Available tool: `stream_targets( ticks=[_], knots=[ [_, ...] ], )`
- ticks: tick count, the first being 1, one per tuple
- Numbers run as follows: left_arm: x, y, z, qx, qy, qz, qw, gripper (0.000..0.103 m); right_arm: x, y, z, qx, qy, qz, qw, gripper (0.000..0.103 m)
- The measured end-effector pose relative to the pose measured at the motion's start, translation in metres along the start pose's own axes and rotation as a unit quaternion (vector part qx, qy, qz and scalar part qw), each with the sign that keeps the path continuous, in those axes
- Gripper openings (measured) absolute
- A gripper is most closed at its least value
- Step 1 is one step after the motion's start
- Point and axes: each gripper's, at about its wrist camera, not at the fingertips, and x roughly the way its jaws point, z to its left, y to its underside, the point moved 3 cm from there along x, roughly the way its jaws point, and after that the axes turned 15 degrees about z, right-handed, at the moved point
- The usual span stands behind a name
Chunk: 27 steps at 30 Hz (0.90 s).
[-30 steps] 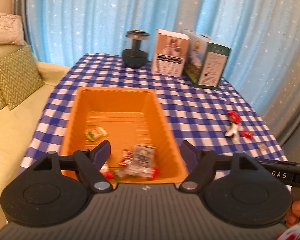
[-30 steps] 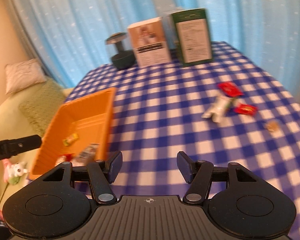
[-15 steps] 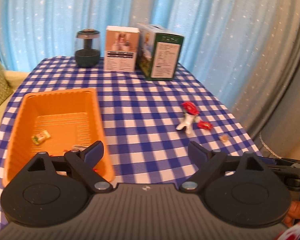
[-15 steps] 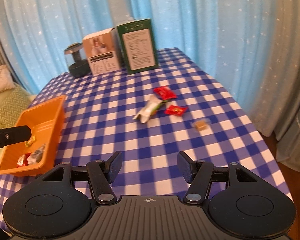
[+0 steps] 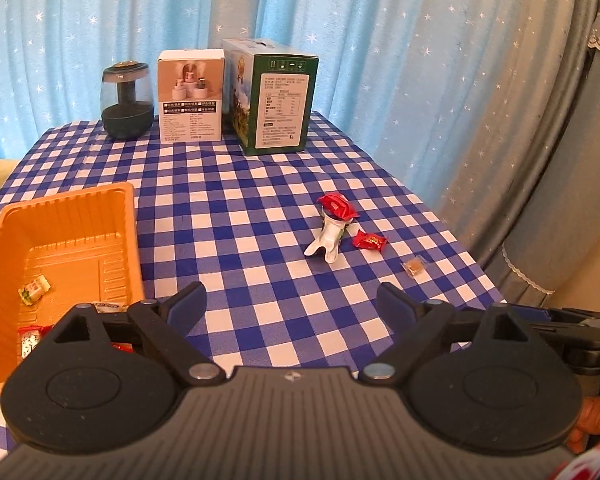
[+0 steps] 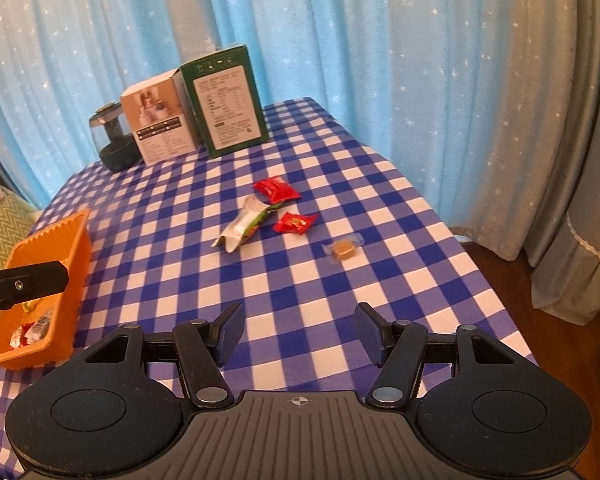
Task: Organize snacks
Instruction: 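Move both open tools back from the tray to the snack pile, then grasp the white-and-green wrapped snack with the left tool while the right grasps the clear brown-candy packet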
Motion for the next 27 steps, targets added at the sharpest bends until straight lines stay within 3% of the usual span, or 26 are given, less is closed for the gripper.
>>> stream_targets(
  ticks=[27],
  knots=[
    [0.066,-0.027,-0.025,0.026,-0.017,0.012,0.9994,0.091,0.042,-0.020,-0.033,0.027,0.006,-0.001,1.000,0.061]
  ],
)
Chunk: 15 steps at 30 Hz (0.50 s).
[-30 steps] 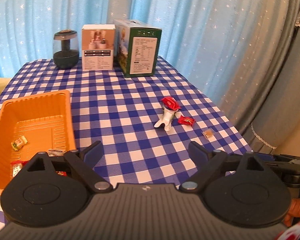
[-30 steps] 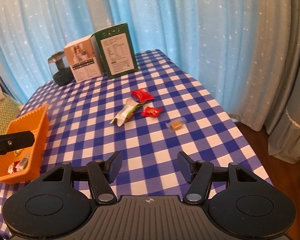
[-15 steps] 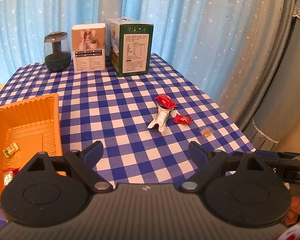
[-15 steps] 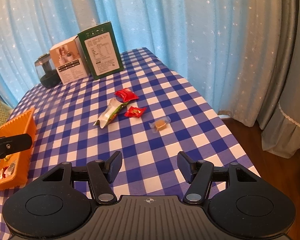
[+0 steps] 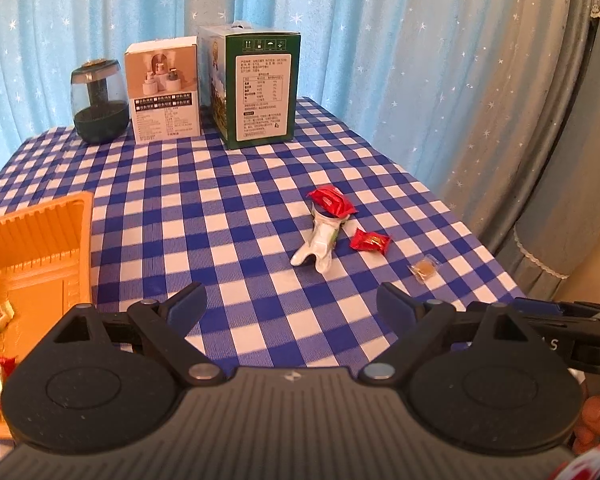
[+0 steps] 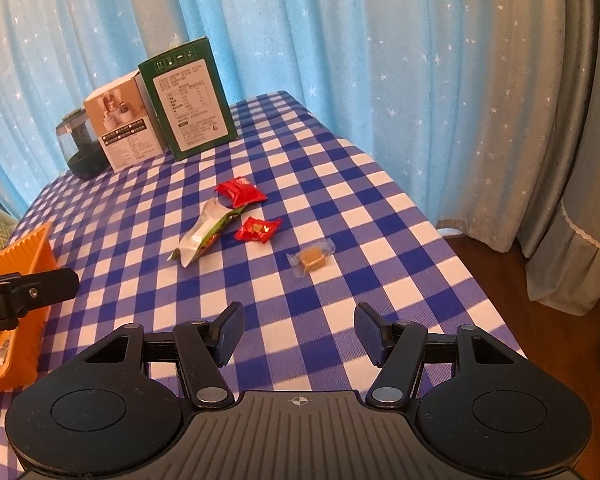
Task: Organize snacks
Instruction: 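Grasp the white-and-green wrapped snack with the left tool while the right grasps the clear brown-candy packet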
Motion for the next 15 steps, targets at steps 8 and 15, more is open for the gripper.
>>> stream_targets(
  ticks=[8,15],
  knots=[
    [0.034,-0.017,-0.005,0.021,-0.003,0.008,0.9997,0.091,0.028,-0.018,-0.009,-0.013,-0.006,-0.024,1.000,0.061],
    [0.060,-0.028,-0.009,0.027,-0.001,0.018,0.9995,0.091,0.060,-0.036,-0.016,-0.002,-0.037,-0.019,0.999,0.060]
  ],
)
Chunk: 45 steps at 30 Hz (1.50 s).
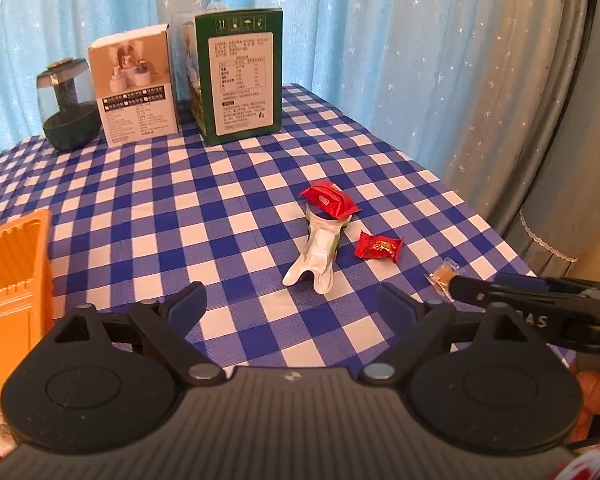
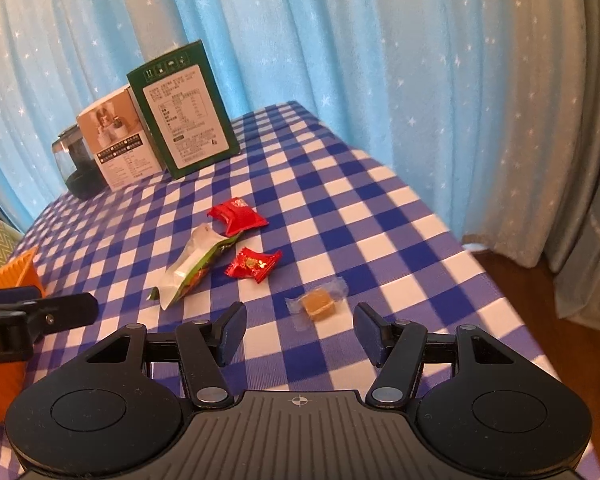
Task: Organize snacks
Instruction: 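Grasp the white-and-green wrapped snack with the left tool while the right grasps the clear brown-candy packet, then carry both held snacks over to the orange tray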
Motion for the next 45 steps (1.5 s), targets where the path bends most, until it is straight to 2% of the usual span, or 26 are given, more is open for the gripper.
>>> stream_targets(
  ticks=[4,9,17,20,22,23,31,36,45],
  knots=[
    [0.011,-0.002,0.001,-0.004,0.002,0.005,1.0000,0.091,0.019,-0.008,-0.003,0.018,-0.022,0.016,0.999,0.054],
    [0.021,-0.003,0.005,-0.011,0.003,0.010,0.9999,0.091,0.040,-0.017,-0.008,0.046,-0.021,0.031,0.998,0.051],
    [0.032,-0.006,0.010,-0.016,0.006,0.018,0.9997,0.091,0.057,-0.027,0.006,0.005,0.021,0.014,1.000,0.048],
    [0.036,-0.008,0.009,-0.014,0.008,0.019,0.9997,0.090,0.060,-0.026,0.013,-0.029,0.057,0.017,0.998,0.035],
    [0.039,-0.010,0.009,-0.015,0.010,0.020,0.9996,0.090,0.060,-0.023,0.015,-0.050,0.077,0.018,0.996,0.023],
    [0.041,-0.011,0.008,-0.015,0.012,0.021,0.9996,0.089,0.060,-0.022,0.015,-0.058,0.084,0.020,0.995,0.022],
    [0.060,-0.025,-0.003,0.013,0.032,0.012,0.9993,0.083,0.048,-0.020,0.008,-0.015,0.055,0.017,0.998,0.021],
    [0.080,-0.038,-0.010,0.046,0.026,0.012,0.9986,0.072,0.040,-0.023,0.003,0.005,0.049,0.010,0.999,0.021],
    [0.107,-0.051,-0.020,0.072,0.031,0.025,0.9966,0.043,0.039,-0.024,0.000,0.023,0.040,0.008,0.999,0.021]
  ],
)
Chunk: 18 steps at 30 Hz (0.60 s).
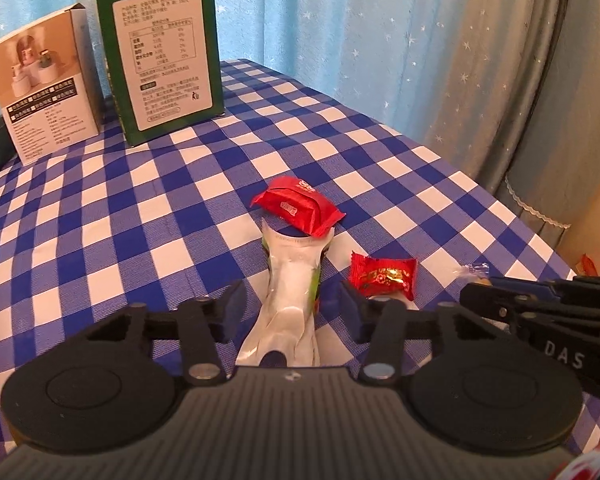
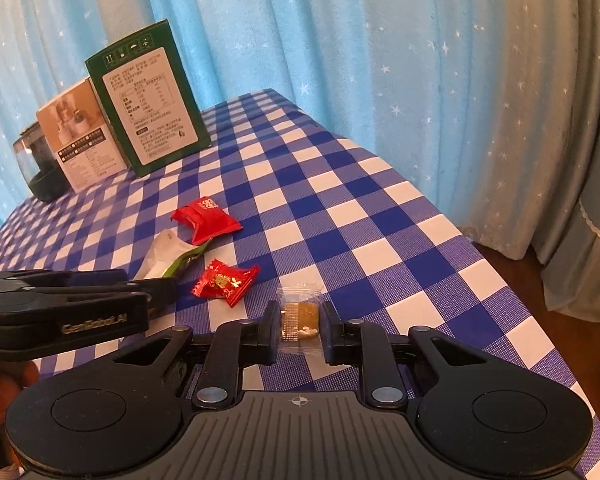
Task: Organize snacks
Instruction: 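Carry both held snacks over to the orange tray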
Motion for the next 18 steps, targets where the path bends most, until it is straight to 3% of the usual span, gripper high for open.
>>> stream_targets(
  ticks=[5,10,18],
  knots=[
    [0.005,0.001,-0.001,0.009,-0.006,0.010,0.9999,0.027,-0.001,0.000,0.000,0.001,-0.004,-0.001,1.000,0.021],
    [-0.008,0.021,0.001,-0.013,0.002,0.023,0.9996,0.026,-0.003,0.001,0.002,0.000,-0.010,-0.005,1.000,0.021],
    [-0.044,0.079,-0.008,-0.051,-0.001,0.022,0.9985,0.026,-0.012,0.005,0.009,-0.015,-0.025,-0.010,1.000,0.021]
  ],
)
